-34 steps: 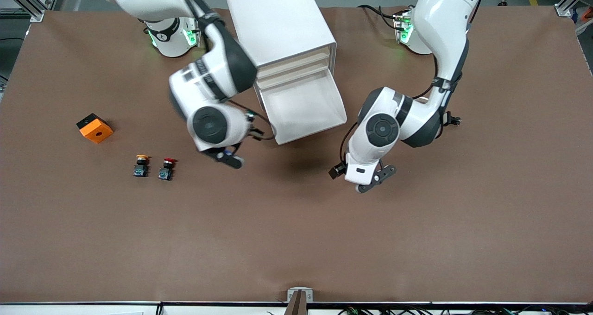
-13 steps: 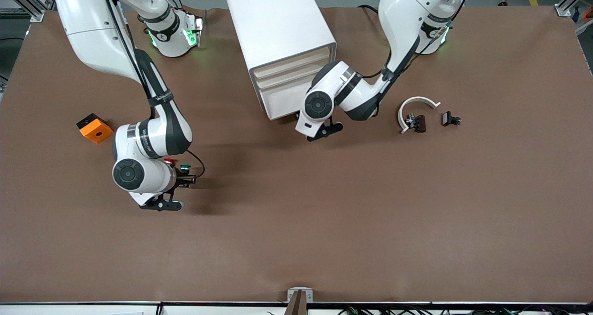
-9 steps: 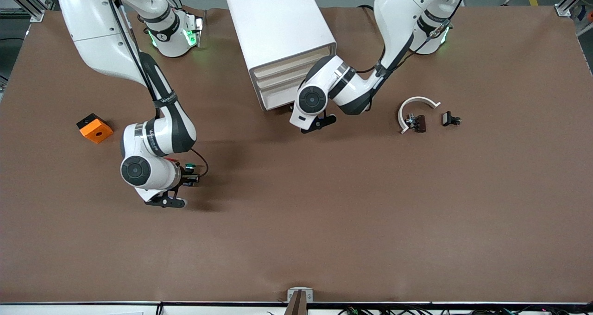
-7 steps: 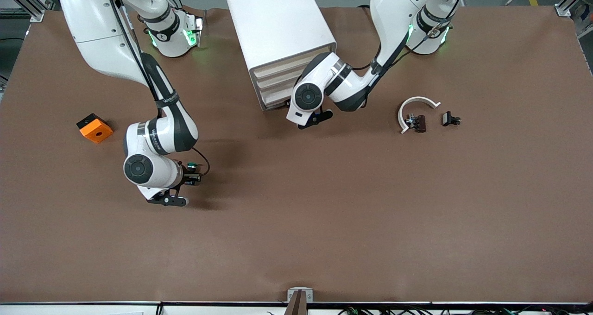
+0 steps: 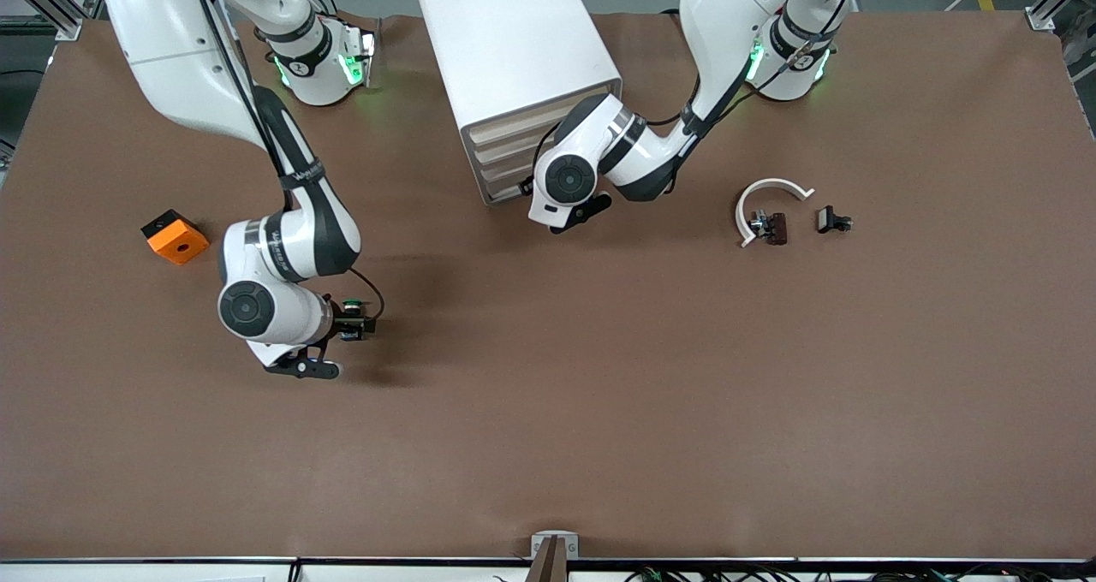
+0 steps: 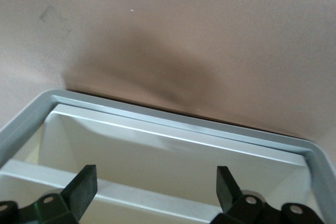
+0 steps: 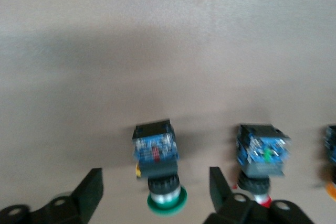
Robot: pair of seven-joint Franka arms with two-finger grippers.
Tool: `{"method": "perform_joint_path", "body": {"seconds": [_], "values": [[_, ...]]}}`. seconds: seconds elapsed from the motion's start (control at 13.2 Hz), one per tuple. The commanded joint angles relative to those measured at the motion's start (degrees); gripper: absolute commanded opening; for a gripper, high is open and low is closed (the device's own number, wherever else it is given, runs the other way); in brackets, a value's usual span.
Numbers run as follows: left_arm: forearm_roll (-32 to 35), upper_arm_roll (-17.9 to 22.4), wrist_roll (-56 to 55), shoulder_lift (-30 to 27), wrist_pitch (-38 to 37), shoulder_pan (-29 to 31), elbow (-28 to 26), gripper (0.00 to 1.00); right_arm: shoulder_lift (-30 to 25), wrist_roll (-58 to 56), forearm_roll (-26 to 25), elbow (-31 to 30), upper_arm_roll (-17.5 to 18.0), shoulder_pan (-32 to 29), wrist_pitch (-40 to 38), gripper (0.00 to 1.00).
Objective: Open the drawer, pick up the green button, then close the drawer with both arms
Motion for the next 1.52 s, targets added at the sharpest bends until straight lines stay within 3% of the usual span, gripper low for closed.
{"method": "perform_joint_path", "body": {"seconds": [0.0,0.23,0.53,0.76,1.06,1.44], "values": [[-0.9,0.7,-1.0,-0.5,-0.5,2.9,0.8,1.0,-7.0,-0.4,0.8,-0.4,0.5,-1.0,-7.0,1.0],[0.6,1.6,-0.6,-1.8,-3.4,11.2,4.0,1.0,-12.0,-1.3,0.8,-0.4,0.5,-1.0,-12.2,1.0],[11.1,1.6,-0.4,-4.1,-7.2,21.4,10.4,1.0,-20.1,-4.4,0.7,-0.3,0.4,-2.4,-19.6,1.0],[18.2,1.6,0.0,-9.4,-8.4,27.9,12.7,1.0,-25.1,-8.2,0.1,-0.2,0.4,-4.6,-23.5,1.0],[28.5,1.6,6.2,-14.8,-11.5,31.9,12.8,1.0,-26.2,-16.3,0.1,1.0,0.4,-10.4,-24.9,1.0],[29.2,1.4,23.3,-23.3,-20.6,40.0,12.7,1.0,-26.7,-18.4,0.0,4.8,0.3,-13.6,-28.7,1.0]]}}
